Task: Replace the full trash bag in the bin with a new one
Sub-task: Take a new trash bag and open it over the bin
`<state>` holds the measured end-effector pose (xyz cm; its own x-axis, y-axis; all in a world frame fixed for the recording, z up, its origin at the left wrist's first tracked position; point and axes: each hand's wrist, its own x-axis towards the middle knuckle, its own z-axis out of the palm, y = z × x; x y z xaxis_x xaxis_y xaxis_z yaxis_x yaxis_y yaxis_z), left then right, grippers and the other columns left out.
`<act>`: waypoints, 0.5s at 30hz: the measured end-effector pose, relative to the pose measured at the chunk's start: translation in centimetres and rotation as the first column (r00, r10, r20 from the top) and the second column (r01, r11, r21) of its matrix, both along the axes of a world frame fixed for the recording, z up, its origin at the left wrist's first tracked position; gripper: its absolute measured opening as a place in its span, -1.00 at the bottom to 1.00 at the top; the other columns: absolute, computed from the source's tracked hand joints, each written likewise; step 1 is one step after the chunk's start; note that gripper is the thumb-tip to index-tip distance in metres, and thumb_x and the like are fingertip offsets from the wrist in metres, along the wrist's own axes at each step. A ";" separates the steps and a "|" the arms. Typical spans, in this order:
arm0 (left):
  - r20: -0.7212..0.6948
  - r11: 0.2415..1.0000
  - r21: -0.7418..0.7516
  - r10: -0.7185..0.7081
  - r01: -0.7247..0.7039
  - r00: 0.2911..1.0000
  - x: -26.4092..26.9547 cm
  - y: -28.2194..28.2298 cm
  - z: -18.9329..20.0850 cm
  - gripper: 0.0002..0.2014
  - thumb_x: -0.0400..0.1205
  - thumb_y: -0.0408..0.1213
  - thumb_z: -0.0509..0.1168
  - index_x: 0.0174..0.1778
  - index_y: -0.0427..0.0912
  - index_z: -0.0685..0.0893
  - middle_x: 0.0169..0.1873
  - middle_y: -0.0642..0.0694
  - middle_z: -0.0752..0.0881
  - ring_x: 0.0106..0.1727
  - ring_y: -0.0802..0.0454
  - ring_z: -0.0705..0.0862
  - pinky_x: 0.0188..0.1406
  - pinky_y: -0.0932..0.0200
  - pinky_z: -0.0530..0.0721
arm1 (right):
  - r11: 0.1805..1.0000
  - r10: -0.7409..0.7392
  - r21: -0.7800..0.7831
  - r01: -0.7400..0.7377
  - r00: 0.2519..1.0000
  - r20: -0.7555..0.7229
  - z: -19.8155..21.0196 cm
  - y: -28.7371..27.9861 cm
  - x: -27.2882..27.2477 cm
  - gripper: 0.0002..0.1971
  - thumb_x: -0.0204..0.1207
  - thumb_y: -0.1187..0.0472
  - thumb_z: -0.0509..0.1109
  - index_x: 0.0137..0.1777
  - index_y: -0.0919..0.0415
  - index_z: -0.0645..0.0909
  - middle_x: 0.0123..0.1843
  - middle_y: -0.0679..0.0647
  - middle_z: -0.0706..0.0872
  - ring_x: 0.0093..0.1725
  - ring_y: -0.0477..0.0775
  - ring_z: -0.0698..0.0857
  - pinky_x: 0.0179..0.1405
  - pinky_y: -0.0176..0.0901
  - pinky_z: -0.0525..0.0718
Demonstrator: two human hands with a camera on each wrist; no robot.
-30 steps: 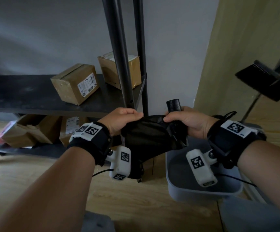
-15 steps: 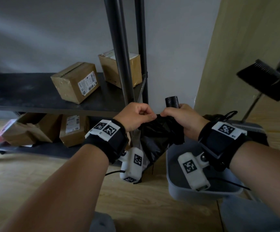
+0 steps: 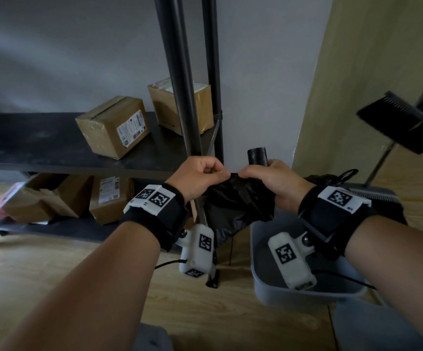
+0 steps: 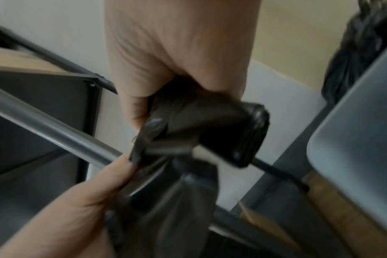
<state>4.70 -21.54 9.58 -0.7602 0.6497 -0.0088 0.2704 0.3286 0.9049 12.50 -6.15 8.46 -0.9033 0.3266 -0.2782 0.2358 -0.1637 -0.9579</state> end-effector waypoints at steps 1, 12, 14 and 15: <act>0.018 1.000 0.002 -0.016 0.016 1.000 0.0 0.0 0.0 -0.93 0.60 -0.35 0.36 -0.20 -0.21 0.69 -0.34 -0.08 0.70 -0.36 0.23 0.67 -0.27 0.44 0.66 | 1.000 0.023 -0.008 -0.023 1.000 0.008 -0.1 0.2 0.1 -0.70 0.38 0.26 0.53 0.08 0.34 0.64 -0.18 0.23 0.76 -0.14 0.17 0.77 -0.12 -0.06 0.71; 0.036 1.000 -0.026 -0.014 0.015 0.999 0.0 0.4 0.2 -0.84 0.65 -0.21 0.28 -0.10 -0.21 0.69 -0.30 -0.07 0.69 -0.25 0.14 0.64 -0.25 0.47 0.61 | 0.997 -0.077 0.007 0.077 0.996 0.034 0.5 1.9 0.3 -0.69 0.49 -0.10 0.42 -0.29 0.12 0.57 -0.41 0.04 0.65 -0.41 0.02 0.68 -0.37 -0.23 0.66; 0.000 0.997 -0.069 -0.027 0.027 1.000 0.1 0.4 0.1 -0.79 0.64 -0.19 0.29 -0.06 -0.29 0.70 -0.26 -0.13 0.71 -0.20 0.07 0.66 -0.12 0.33 0.63 | 0.989 -0.148 -0.007 0.149 0.988 0.054 0.4 2.4 0.1 -0.67 0.48 -0.12 0.44 -0.30 0.14 0.58 -0.43 0.04 0.64 -0.42 0.04 0.65 -0.33 -0.21 0.65; -0.013 0.997 -0.081 -0.017 0.016 1.000 0.0 0.3 0.0 -0.77 0.64 -0.19 0.29 -0.04 -0.32 0.70 -0.24 -0.16 0.72 -0.18 0.04 0.67 -0.05 0.22 0.62 | 0.982 -0.187 -0.029 0.189 0.981 0.057 0.3 2.9 0.1 -0.67 0.47 -0.10 0.45 -0.33 0.14 0.56 -0.49 0.03 0.61 -0.48 0.03 0.62 -0.37 -0.21 0.63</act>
